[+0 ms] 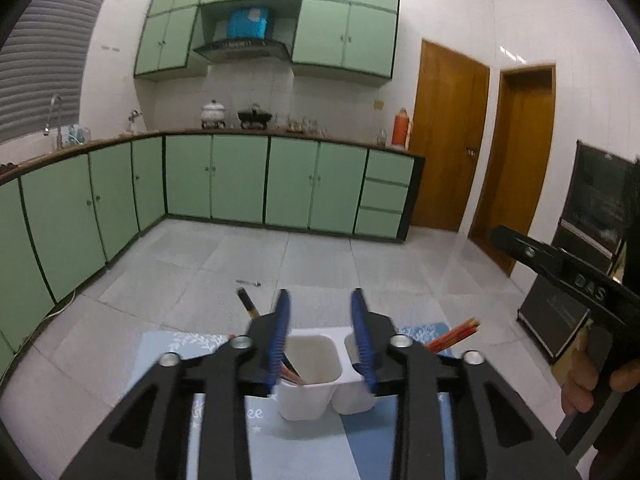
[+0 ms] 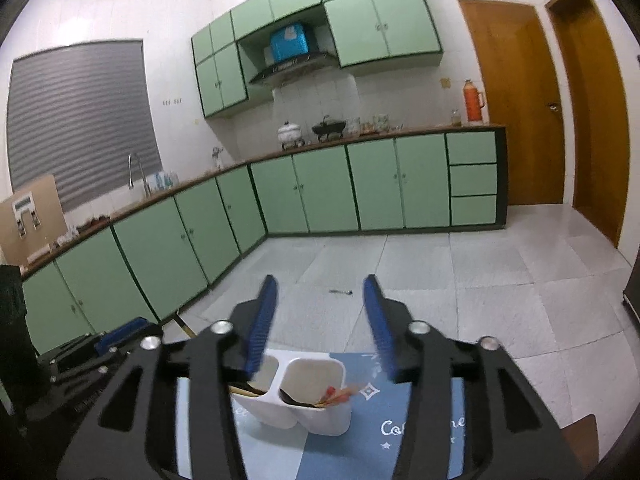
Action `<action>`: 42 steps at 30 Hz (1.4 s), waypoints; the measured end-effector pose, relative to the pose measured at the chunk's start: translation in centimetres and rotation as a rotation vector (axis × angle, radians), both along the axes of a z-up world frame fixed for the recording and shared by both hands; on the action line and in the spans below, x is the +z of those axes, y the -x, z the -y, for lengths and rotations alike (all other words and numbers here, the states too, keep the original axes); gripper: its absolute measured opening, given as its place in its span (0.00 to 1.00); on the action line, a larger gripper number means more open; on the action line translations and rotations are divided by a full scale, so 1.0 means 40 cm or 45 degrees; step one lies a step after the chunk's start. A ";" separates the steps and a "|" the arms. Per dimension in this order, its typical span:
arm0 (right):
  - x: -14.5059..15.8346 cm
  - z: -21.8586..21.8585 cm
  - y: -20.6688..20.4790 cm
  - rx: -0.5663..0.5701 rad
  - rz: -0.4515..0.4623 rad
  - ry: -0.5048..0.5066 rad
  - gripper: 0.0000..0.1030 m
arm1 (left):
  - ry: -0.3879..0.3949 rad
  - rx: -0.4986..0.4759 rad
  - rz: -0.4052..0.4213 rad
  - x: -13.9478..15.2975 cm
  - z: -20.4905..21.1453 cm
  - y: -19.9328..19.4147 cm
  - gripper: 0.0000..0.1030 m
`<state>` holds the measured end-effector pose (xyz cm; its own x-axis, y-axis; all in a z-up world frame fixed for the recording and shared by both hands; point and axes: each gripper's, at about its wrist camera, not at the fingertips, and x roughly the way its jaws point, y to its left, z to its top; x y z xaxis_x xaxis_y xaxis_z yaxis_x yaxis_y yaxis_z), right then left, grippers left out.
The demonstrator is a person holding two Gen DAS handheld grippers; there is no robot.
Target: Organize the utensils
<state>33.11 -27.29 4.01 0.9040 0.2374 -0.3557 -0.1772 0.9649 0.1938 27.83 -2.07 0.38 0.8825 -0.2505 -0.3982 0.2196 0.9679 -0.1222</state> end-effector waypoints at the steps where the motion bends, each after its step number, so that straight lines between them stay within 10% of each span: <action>1: 0.011 0.011 0.029 -0.016 0.025 -0.015 0.54 | 0.004 0.011 0.023 0.015 -0.008 0.021 0.45; 13: -0.021 0.076 0.307 -0.116 0.032 -0.022 0.93 | -0.013 0.108 0.096 0.034 -0.059 0.252 0.76; 42: -0.021 -0.024 0.555 0.057 -0.034 0.101 0.95 | -0.093 0.050 0.095 0.043 -0.007 0.490 0.93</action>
<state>10.90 -26.32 3.16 0.8830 0.2471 -0.3991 -0.2159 0.9687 0.1222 8.25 -1.80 2.12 0.9191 -0.1875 -0.3466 0.1869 0.9817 -0.0355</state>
